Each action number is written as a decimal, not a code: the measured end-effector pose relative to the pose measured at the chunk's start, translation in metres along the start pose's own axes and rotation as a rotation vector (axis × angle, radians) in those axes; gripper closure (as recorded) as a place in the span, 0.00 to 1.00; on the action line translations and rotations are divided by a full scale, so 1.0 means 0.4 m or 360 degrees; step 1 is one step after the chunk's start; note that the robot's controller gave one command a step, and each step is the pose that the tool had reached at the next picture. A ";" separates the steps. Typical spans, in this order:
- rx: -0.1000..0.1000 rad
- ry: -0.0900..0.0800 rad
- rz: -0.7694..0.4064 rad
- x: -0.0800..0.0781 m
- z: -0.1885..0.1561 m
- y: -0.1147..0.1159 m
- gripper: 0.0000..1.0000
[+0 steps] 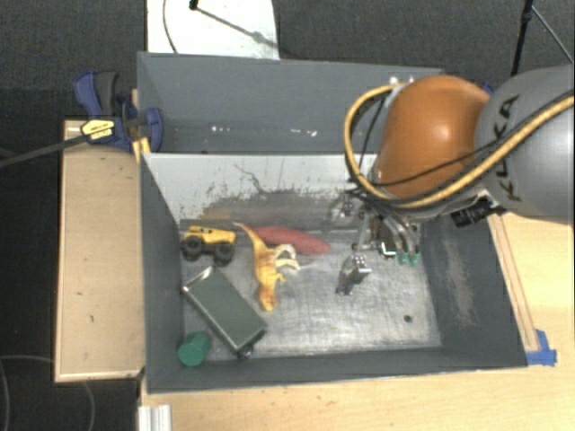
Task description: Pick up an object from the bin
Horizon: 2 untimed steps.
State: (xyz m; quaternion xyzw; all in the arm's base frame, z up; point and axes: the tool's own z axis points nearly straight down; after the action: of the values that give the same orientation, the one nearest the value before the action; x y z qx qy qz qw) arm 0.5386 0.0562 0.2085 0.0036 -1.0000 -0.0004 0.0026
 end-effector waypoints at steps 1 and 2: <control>0.0000 -0.0013 0.0002 -0.004 -0.011 -0.001 0.00; -0.0001 -0.0027 0.0018 -0.021 0.092 0.027 0.00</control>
Offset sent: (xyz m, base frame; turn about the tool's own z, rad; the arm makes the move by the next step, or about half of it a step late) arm 0.0145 0.0362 -0.1376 0.0250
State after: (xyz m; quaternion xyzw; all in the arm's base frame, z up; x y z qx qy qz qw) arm 0.5469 0.0672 0.1716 -0.0020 -1.0000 -0.0008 -0.0061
